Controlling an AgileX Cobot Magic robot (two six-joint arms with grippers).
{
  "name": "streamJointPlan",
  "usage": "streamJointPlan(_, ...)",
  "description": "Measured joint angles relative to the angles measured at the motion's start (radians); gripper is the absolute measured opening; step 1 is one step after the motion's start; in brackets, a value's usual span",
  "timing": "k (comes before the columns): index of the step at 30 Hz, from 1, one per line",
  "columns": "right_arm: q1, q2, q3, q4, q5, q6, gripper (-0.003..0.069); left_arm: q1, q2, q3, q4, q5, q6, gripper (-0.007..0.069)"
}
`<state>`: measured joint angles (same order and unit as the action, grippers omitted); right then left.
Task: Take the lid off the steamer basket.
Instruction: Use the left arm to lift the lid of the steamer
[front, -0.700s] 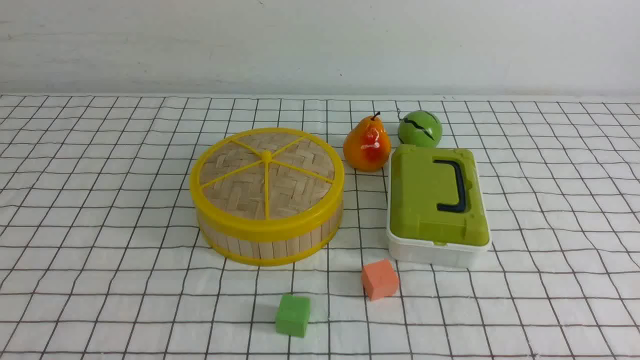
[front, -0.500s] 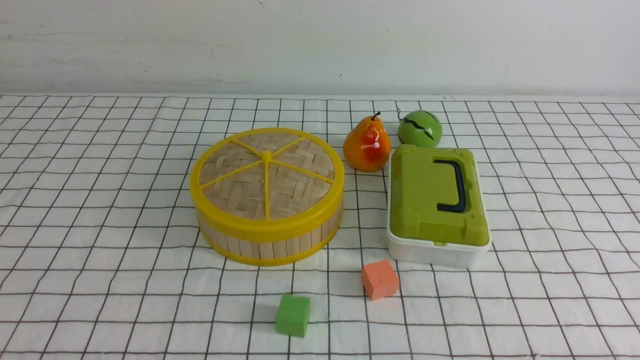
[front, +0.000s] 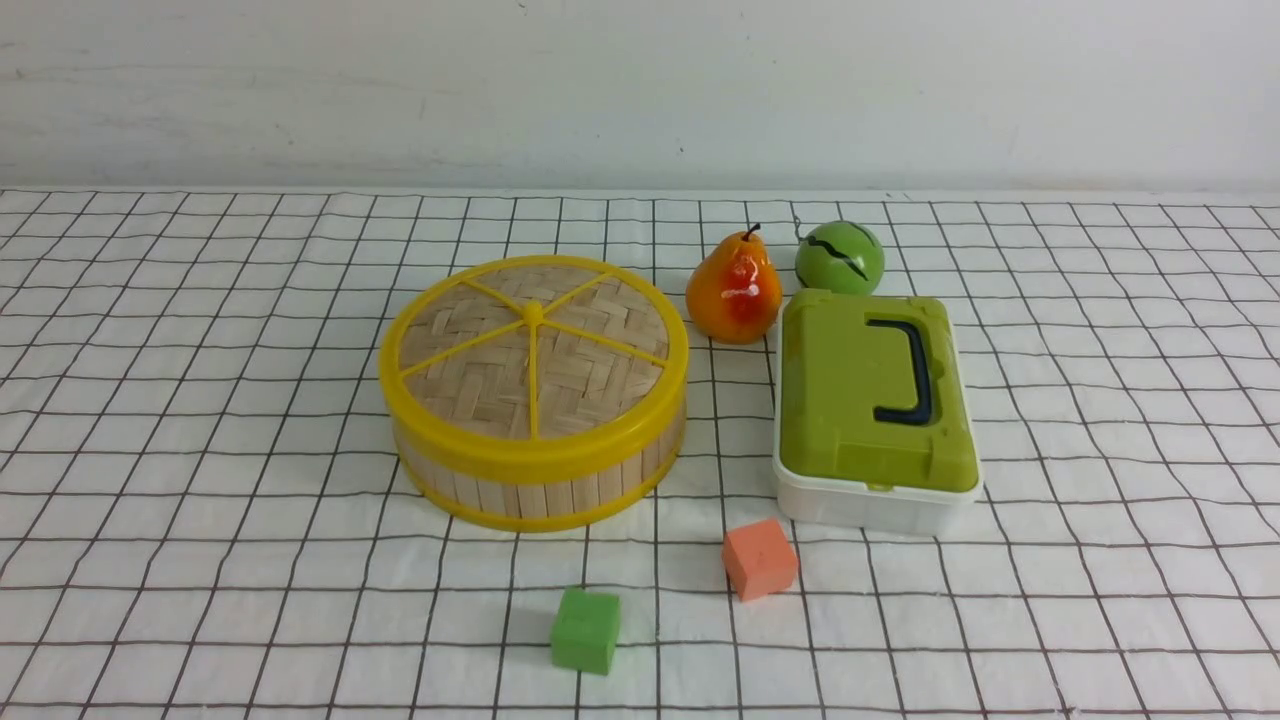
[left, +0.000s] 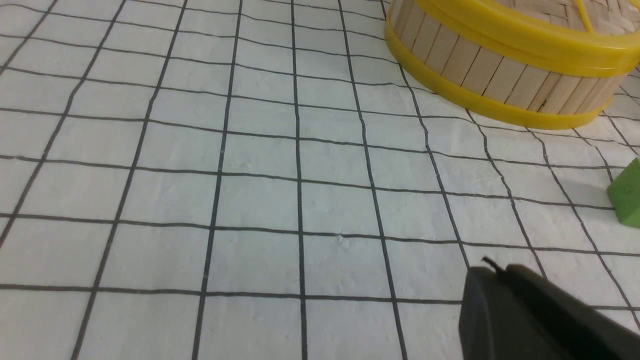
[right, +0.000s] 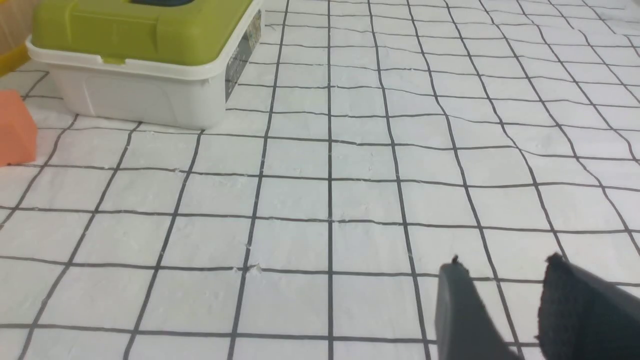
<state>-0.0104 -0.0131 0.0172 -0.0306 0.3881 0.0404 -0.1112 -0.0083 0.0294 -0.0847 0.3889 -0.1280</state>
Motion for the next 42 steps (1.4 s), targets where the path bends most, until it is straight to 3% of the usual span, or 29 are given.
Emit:
streamJointPlan(36, 0.0, 0.0, 0.0, -0.001, 0.0, 0.0, 0.0239, 0.0, 0.0, 0.0, -0.002, -0.023, 0.0, 0.0039)
streamJointPlan(42, 0.0, 0.0, 0.0, -0.001, 0.0, 0.0, 0.0239, 0.0, 0.0, 0.0, -0.003, -0.164, 0.0, 0.0039)
